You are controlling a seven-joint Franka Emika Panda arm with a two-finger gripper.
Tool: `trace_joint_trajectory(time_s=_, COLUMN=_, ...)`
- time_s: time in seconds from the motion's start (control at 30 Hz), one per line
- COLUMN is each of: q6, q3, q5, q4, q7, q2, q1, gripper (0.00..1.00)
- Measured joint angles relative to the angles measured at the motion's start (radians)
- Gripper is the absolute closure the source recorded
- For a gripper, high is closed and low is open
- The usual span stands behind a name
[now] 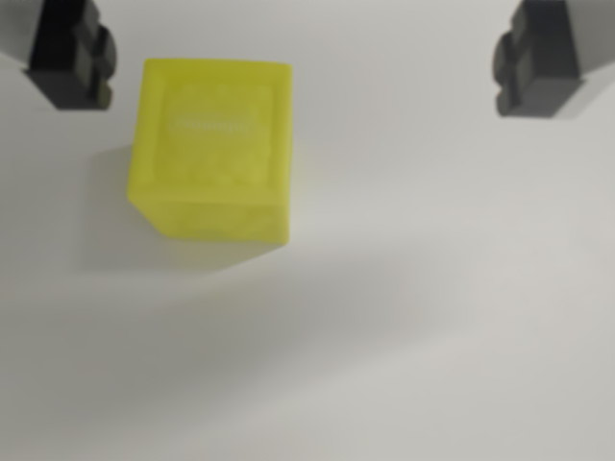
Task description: Pick yellow cube
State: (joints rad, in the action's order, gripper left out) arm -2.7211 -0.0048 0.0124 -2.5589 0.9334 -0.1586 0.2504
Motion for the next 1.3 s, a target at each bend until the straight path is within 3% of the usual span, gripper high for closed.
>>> trace_joint_trajectory(time_s=0.8, q6=-0.131, q3=0.000, q5=-0.004, q4=-0.053, q7=0.002, q2=-0.081, q1=0.052, gripper=0.00)
trace_joint_trajectory(time_s=1.3, q6=-0.197, q3=0.000, q5=-0.004, q4=-0.041, q7=0.002, q2=-0.161, q1=0.054, gripper=0.00)
